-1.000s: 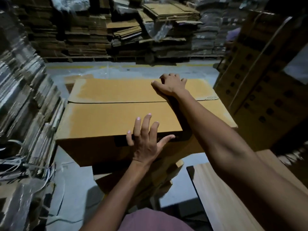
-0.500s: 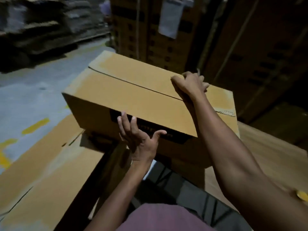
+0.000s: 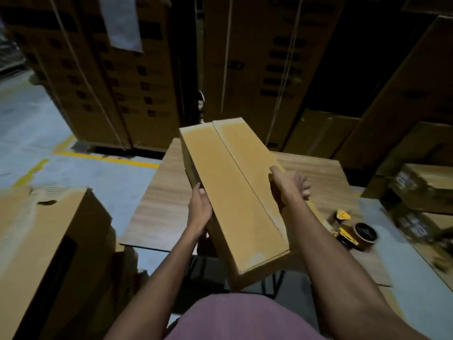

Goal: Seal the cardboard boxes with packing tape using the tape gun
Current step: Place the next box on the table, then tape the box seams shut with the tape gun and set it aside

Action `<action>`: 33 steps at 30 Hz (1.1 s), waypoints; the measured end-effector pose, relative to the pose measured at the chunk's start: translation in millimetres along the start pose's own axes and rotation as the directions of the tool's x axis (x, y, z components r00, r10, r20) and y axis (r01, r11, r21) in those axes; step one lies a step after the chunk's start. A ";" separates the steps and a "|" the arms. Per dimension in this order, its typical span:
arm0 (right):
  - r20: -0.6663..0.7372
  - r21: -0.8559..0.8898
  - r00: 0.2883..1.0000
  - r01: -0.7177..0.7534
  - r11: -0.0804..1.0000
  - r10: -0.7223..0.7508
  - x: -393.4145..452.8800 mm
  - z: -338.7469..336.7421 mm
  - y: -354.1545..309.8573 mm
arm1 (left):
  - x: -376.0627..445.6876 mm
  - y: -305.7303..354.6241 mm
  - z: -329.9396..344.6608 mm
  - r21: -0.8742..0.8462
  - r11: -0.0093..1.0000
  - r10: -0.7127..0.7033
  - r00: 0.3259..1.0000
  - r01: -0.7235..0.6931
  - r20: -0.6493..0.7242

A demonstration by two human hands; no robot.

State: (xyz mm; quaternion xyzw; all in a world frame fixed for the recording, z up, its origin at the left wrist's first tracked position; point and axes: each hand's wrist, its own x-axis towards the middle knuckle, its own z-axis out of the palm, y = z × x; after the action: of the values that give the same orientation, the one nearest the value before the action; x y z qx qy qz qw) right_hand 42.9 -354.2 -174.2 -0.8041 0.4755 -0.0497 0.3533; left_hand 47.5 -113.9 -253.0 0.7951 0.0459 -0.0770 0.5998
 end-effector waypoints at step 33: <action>0.159 -0.066 0.977 0.156 0.985 -0.144 84.4 -23.5 82.8 | 40.2 30.3 84.3 -0.062 0.998 0.015 0.999 -0.012 0.038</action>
State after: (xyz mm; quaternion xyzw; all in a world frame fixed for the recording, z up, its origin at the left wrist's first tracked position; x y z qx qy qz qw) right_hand 18.5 -458.7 -229.2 -0.8524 0.3863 0.0044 0.3522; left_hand 86.5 -204.0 -254.1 0.7750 0.0314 -0.0867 0.6253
